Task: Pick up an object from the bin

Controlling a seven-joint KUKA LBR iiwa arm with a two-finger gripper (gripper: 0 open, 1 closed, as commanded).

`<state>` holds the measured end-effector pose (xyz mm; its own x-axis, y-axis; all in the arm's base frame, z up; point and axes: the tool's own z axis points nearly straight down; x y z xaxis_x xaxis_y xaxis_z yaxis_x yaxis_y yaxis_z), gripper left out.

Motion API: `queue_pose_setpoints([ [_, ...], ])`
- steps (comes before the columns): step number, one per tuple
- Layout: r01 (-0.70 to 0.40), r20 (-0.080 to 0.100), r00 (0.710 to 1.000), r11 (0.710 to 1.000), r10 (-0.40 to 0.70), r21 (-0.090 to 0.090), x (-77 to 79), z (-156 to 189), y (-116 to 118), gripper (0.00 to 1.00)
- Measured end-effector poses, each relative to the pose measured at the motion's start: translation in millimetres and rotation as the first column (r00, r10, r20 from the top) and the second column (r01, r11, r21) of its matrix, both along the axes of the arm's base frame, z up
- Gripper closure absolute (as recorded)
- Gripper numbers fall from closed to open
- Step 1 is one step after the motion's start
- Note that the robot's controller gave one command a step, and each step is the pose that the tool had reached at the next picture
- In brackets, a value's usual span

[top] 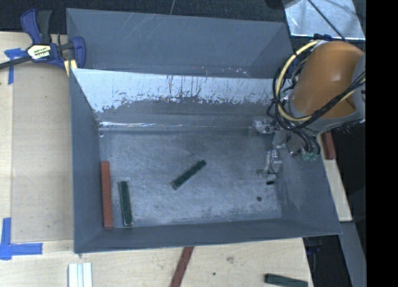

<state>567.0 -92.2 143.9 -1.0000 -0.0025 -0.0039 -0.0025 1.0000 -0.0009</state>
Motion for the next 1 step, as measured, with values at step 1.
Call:
queue_pose_setpoints([
  [1, 0.000, 0.000, 1.000, 1.000, 0.000, 0.000, 0.0, 0.0, 0.0, 0.00],
])
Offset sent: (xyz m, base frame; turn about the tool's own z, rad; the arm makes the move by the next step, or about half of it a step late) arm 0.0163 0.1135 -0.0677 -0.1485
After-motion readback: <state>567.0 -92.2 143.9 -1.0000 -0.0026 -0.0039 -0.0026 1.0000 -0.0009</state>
